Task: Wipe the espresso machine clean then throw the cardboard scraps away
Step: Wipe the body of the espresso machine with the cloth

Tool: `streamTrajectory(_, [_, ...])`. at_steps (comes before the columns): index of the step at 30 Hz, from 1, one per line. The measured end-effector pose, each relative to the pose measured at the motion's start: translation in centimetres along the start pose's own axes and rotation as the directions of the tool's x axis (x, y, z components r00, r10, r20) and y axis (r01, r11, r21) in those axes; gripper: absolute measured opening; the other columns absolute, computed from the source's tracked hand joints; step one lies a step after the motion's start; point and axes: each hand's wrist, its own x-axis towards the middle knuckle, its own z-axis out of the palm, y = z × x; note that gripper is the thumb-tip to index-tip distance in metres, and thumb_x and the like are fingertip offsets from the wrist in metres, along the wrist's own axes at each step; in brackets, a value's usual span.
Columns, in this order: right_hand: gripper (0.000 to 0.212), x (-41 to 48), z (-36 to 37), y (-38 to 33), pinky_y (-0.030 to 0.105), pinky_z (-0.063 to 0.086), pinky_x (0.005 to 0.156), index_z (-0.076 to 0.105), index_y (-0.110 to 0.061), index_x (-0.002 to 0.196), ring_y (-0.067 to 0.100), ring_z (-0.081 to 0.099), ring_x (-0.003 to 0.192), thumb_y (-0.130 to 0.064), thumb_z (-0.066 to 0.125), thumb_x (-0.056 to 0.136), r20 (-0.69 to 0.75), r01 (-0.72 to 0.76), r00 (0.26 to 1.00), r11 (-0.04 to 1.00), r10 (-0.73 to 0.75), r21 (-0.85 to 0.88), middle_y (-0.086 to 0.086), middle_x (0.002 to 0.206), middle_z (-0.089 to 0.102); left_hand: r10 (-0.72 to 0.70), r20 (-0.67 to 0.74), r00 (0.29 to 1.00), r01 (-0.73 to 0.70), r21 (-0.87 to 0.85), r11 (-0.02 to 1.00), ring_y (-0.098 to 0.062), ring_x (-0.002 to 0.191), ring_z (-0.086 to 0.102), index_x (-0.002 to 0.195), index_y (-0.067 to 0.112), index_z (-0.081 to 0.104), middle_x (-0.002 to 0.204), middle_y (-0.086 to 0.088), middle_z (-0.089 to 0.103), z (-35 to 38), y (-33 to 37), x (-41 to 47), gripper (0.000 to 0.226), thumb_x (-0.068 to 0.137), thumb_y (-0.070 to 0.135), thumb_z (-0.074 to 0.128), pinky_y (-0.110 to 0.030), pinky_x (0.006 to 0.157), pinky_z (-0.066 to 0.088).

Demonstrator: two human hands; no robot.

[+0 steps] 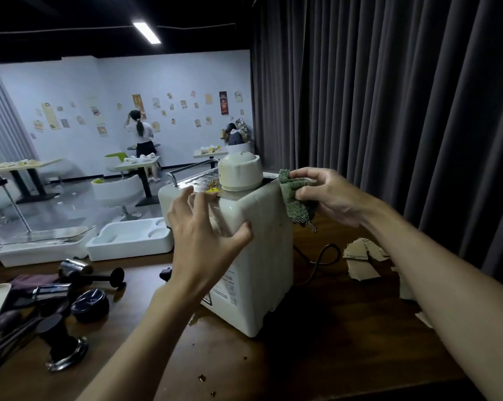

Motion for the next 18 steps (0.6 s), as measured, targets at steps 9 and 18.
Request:
streamTrajectory(9, [0.035, -3.5, 2.7, -0.2, 0.029, 0.059, 0.077, 0.060, -0.009, 0.116, 0.015, 0.067, 0.086, 0.010, 0.060, 0.087, -0.104, 0.095, 0.989, 0.994, -0.101, -0.056, 0.010, 0.101, 0.065, 0.040, 0.152, 0.988, -0.008, -0.202, 0.979, -0.025, 0.118, 0.055, 0.123, 0.024, 0.052, 0.144, 0.010, 0.037, -3.5, -4.2, 2.1, 0.068, 0.062, 0.051, 0.063, -0.032, 0.074, 0.056])
streamTrajectory(18, [0.037, -5.7, 6.7, -0.8, 0.040, 0.059, 0.084, 0.061, -0.007, 0.114, 0.026, 0.067, 0.091, 0.013, 0.063, 0.083, -0.126, 0.140, 0.980, 0.981, -0.157, -0.136, 0.017, 0.107, 0.066, 0.127, 0.328, 0.936, -0.019, -0.313, 0.950, 0.024, 0.119, 0.040, 0.124, 0.026, 0.052, 0.152, 0.021, 0.031, -6.2, -6.5, 4.2, 0.068, 0.059, 0.047, 0.061, 0.000, 0.077, 0.043])
